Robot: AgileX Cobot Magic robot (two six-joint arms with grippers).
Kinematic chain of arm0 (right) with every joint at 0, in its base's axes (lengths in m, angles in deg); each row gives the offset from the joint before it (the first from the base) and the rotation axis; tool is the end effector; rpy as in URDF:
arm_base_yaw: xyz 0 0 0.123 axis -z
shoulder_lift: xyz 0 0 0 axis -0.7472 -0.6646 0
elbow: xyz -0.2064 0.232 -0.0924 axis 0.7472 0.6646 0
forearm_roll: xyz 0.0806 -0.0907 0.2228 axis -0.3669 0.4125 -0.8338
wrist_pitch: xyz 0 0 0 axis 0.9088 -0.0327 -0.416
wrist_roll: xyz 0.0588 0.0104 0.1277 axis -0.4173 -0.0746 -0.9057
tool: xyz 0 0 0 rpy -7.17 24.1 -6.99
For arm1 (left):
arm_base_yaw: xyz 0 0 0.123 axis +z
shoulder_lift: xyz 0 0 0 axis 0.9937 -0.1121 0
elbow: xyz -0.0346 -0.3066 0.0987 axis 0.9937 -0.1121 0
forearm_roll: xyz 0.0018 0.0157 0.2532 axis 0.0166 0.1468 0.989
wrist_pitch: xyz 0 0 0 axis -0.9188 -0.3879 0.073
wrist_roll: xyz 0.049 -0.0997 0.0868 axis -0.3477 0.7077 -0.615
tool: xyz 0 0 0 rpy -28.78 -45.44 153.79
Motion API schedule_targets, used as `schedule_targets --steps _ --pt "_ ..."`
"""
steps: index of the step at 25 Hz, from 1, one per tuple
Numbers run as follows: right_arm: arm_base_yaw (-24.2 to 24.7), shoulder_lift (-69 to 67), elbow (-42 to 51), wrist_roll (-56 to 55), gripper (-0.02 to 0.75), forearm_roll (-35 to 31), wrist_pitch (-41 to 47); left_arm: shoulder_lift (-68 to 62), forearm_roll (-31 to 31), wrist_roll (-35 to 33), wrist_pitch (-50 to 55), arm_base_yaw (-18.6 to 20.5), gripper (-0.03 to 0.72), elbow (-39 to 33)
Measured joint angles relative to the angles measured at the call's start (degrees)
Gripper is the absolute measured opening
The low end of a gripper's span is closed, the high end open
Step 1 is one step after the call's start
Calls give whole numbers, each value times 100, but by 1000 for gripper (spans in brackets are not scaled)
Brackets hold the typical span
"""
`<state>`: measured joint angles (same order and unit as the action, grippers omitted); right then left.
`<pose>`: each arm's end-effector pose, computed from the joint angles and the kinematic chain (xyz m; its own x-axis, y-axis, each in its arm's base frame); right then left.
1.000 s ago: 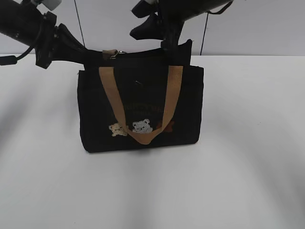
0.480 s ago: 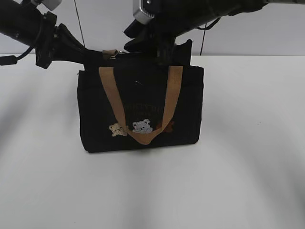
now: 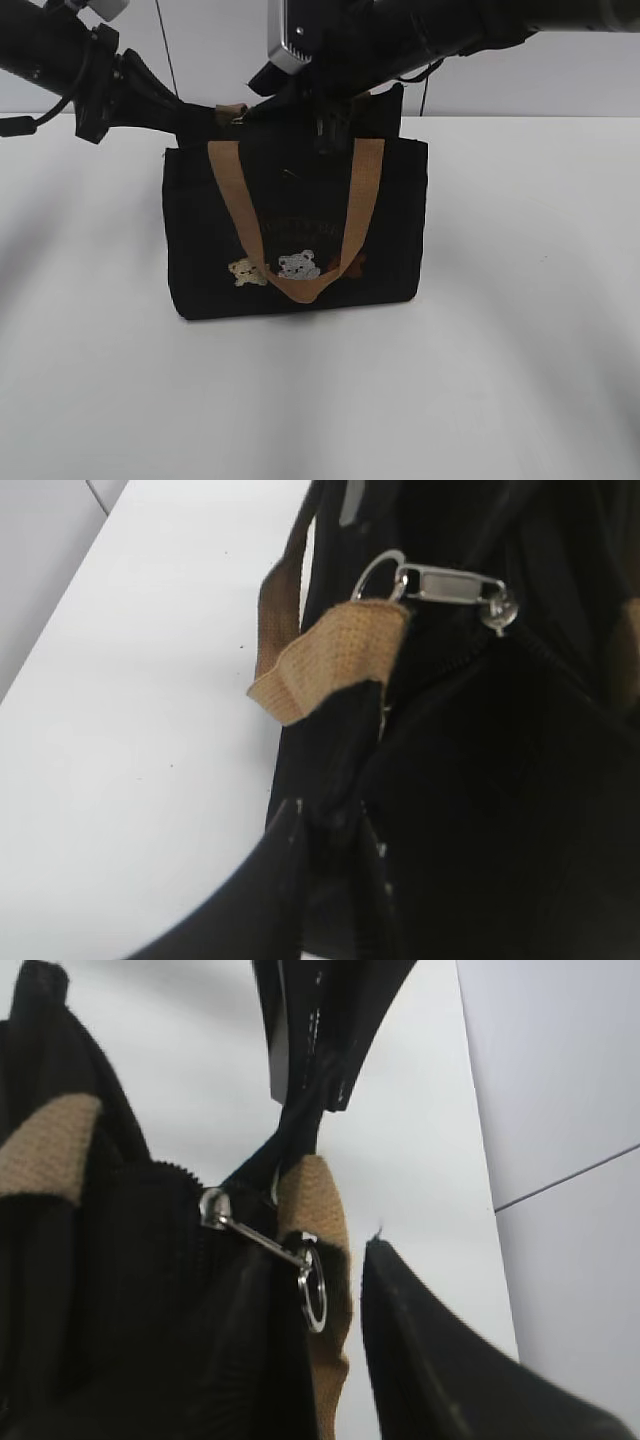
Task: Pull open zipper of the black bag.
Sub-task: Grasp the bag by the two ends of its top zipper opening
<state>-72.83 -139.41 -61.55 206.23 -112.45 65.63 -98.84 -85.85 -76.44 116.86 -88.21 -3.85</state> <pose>0.4327 0.2804 0.2472 0.3759 -0.6513 -0.6591 -0.8517 0.0374 -0.5227 0.4256 -0.1339 0.2527 0.0298 0.6620 -0.7489 0.9615 0.1858 0.2026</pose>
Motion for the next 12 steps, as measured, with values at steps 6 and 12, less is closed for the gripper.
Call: schedule_targets --steps 6,12 --pt "0 -35 0 208 252 -345 -44 0 -10 -5 0 0 89 0" --pt "-4 -152 0 238 251 -380 -44 0 -50 -5 6 0 89 0"
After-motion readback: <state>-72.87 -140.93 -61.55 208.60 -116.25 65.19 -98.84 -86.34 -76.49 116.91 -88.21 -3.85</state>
